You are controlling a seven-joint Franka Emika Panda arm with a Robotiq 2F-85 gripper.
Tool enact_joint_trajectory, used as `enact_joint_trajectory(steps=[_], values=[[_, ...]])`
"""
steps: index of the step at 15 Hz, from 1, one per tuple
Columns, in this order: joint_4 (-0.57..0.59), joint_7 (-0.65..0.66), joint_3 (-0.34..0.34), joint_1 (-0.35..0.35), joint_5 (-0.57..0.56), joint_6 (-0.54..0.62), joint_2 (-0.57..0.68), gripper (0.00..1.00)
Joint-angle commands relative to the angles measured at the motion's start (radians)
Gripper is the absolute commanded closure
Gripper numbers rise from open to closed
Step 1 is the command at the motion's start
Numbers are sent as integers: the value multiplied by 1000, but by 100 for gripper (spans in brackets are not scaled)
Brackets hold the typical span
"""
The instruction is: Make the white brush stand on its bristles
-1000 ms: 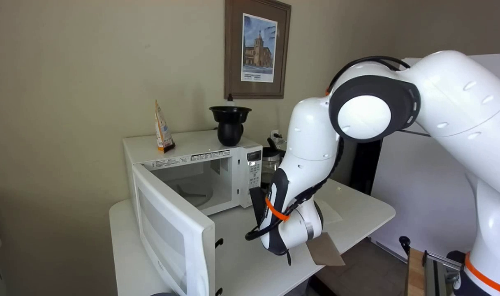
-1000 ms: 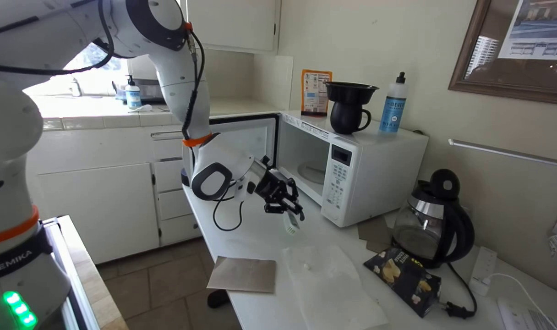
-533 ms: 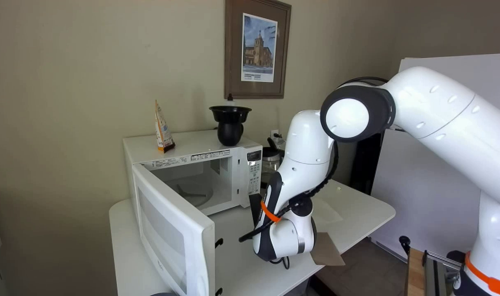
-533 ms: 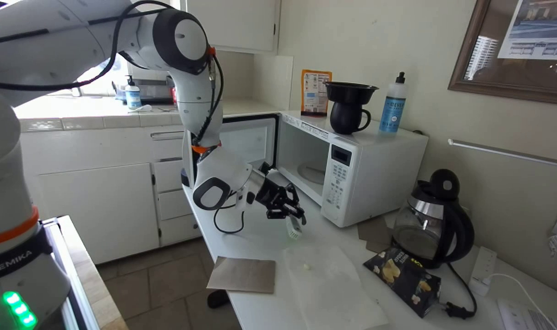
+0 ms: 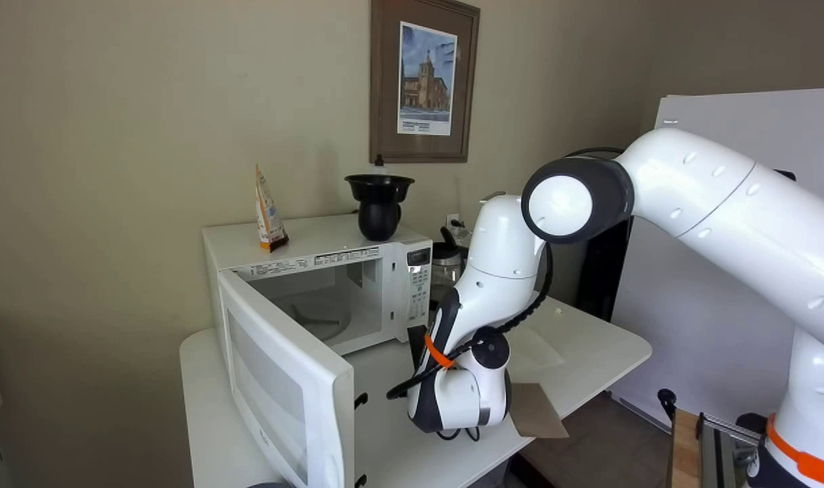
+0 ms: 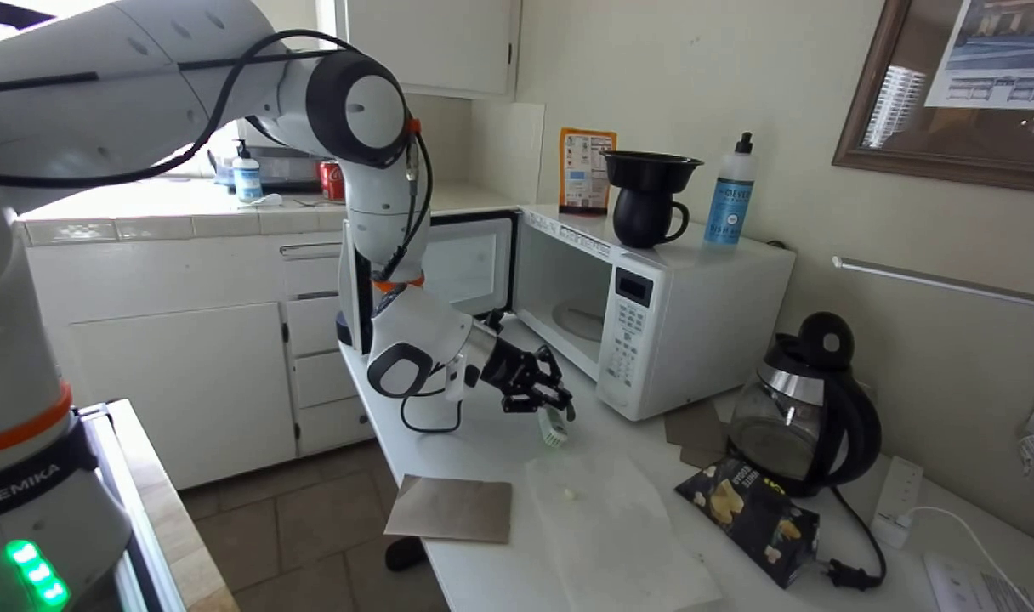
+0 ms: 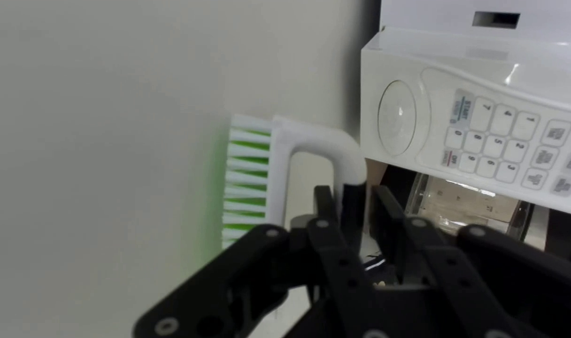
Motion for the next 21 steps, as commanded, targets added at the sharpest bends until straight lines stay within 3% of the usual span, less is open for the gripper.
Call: enact_joint_trajectory(steps=[1,4,9,10,13,18,21], values=[[48,-48,45,-35,8,57,45,42],[56,-71,65,-48,7,80,51,21],[19,-87,97,-75,-9,75,16,10],[-34,-110,106,-85,5,51,-36,0],[-160,-201,122,-114,44,-29,-168,0],[-312,-347,106,-178,-7,-331,-422,0],[-314,-526,99,-213,66,-566,-540,0]])
